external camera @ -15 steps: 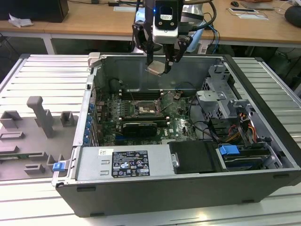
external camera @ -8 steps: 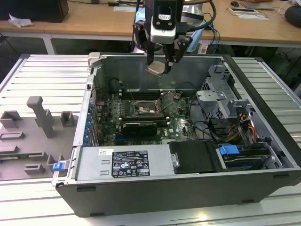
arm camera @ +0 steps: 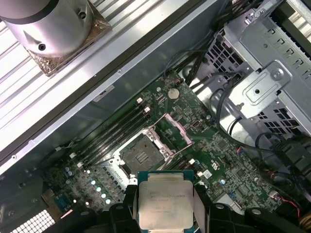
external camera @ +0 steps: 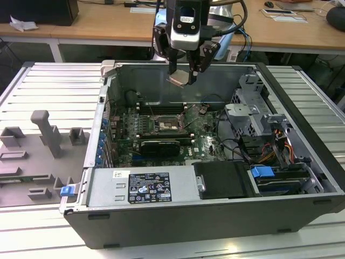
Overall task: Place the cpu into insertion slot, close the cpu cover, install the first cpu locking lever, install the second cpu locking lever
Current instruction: 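Place the cpu into insertion slot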
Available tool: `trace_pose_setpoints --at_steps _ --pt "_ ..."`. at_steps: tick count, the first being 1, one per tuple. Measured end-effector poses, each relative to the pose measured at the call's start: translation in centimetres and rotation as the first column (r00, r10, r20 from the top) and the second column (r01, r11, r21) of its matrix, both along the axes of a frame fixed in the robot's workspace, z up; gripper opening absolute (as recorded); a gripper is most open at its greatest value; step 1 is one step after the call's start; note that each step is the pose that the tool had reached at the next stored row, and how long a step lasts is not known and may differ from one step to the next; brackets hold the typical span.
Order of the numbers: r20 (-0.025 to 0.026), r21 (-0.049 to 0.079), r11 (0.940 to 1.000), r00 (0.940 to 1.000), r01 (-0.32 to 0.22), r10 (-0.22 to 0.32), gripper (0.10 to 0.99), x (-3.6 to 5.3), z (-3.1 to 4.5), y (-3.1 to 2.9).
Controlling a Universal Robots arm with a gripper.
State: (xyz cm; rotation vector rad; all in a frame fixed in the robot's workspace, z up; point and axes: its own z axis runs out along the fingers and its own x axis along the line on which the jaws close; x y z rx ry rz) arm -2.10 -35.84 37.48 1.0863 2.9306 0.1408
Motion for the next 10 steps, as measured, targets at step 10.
trace_pose_setpoints --at_steps 10 --pt "0.0001 0.0 0.999 0.999 0.045 -0.045 0.541 0.0 0.0 0.0"
